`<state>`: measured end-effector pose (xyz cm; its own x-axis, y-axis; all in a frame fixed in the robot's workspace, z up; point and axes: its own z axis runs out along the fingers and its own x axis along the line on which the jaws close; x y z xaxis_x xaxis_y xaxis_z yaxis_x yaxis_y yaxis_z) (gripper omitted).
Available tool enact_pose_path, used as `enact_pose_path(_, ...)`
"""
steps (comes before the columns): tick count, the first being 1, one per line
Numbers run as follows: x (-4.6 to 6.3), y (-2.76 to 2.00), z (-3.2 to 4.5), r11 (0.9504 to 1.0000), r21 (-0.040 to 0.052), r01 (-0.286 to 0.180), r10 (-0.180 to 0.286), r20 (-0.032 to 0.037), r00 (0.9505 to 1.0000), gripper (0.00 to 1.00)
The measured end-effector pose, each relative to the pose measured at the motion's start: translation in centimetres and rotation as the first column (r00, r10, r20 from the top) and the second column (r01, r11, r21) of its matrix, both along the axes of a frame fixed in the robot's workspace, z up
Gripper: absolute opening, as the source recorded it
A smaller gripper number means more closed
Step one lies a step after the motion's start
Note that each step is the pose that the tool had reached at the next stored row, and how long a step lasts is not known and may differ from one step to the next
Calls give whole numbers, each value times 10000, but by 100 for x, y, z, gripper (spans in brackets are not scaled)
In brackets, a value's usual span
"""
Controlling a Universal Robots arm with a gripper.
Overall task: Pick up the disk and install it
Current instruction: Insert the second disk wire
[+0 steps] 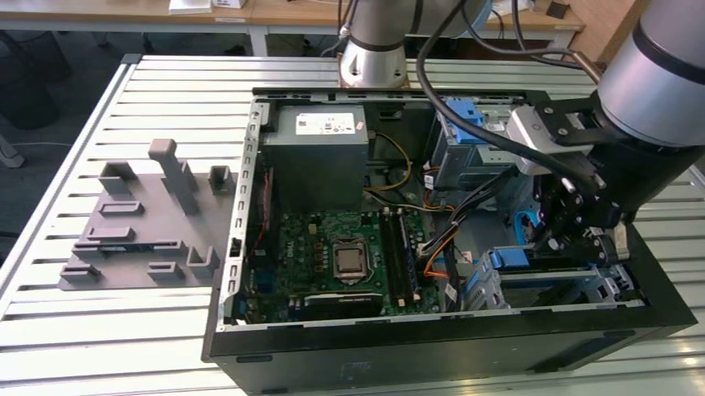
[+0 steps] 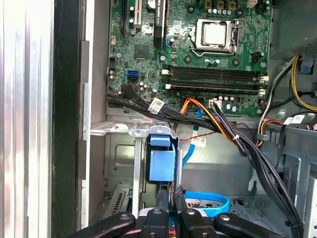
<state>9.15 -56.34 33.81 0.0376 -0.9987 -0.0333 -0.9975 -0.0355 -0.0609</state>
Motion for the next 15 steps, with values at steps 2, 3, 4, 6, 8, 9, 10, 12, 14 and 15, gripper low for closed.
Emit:
enact_pose_path(2, 2, -2, -4, 10000, 0, 0, 0, 0, 10000, 16)
enact_pose_path(3, 3, -3, -6, 10000, -1, 1, -1, -1, 10000, 16)
enact_pose_path(4, 3, -5, -8, 10000, 0, 1, -1, 0, 10000, 16)
enact_pose_path(6, 3, -9, -13, 10000, 1, 0, 0, 0, 10000, 16)
enact_pose_path(8, 3, -11, -15, 10000, 0, 1, -1, -1, 10000, 16)
enact_pose_path(9, 3, -12, -17, 10000, -1, 1, -1, 0, 10000, 16)
enact_pose_path(10, 4, -13, -18, 10000, -3, 1, -1, 0, 10000, 16)
enact_pose_path(12, 7, -13, -21, 10000, -1, 0, 0, 0, 10000, 16)
enact_pose_path(14, 8, -13, -26, 10000, -1, 1, -1, 0, 10000, 16)
enact_pose_path(15, 9, -13, -28, 10000, 0, 1, -1, 0, 10000, 16)
